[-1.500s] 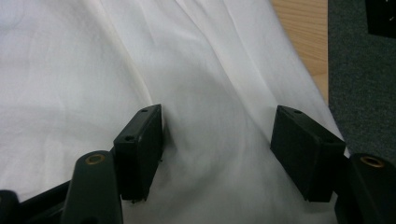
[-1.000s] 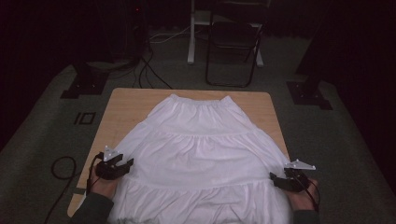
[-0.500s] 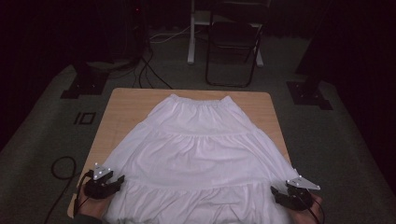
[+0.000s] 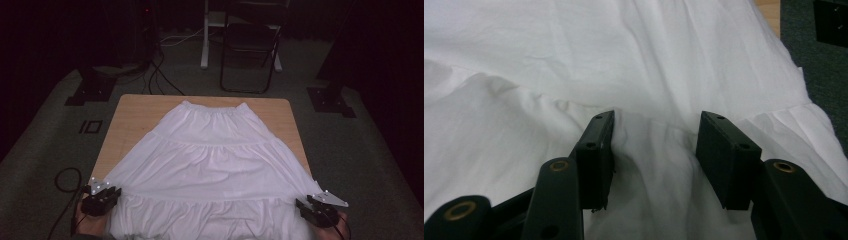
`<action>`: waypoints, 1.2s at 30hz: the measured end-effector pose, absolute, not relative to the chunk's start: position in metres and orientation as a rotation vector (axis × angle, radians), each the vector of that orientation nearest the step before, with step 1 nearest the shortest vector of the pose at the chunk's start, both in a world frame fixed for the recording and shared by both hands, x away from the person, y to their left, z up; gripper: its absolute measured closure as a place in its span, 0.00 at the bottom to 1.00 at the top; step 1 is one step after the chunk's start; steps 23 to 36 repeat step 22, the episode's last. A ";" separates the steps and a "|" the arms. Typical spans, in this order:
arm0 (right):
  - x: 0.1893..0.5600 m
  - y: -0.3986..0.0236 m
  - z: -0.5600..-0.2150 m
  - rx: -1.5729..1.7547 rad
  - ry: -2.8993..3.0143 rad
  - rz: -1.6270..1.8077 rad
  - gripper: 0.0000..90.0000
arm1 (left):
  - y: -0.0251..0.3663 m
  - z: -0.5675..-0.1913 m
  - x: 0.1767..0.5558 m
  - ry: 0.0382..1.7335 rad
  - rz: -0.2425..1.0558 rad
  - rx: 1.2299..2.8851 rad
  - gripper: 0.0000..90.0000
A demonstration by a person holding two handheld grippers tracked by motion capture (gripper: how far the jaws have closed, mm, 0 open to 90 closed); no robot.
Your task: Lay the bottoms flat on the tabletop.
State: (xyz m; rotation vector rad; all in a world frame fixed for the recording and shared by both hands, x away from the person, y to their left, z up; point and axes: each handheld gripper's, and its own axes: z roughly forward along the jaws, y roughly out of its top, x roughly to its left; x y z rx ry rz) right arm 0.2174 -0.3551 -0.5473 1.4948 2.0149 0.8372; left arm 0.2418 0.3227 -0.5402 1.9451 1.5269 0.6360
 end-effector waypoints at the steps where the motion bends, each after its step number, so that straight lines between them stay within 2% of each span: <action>1: 0.218 -0.356 -0.547 1.499 2.009 0.835 0.55 | 0.325 -0.540 0.242 1.533 0.643 1.938 0.80; 15: 0.216 -0.358 -0.550 1.471 2.009 0.873 0.51 | 0.331 -0.542 0.244 1.554 0.630 1.894 0.75; 36: 0.216 -0.358 -0.550 1.469 2.011 0.878 0.50 | 0.331 -0.542 0.244 1.556 0.629 1.892 0.74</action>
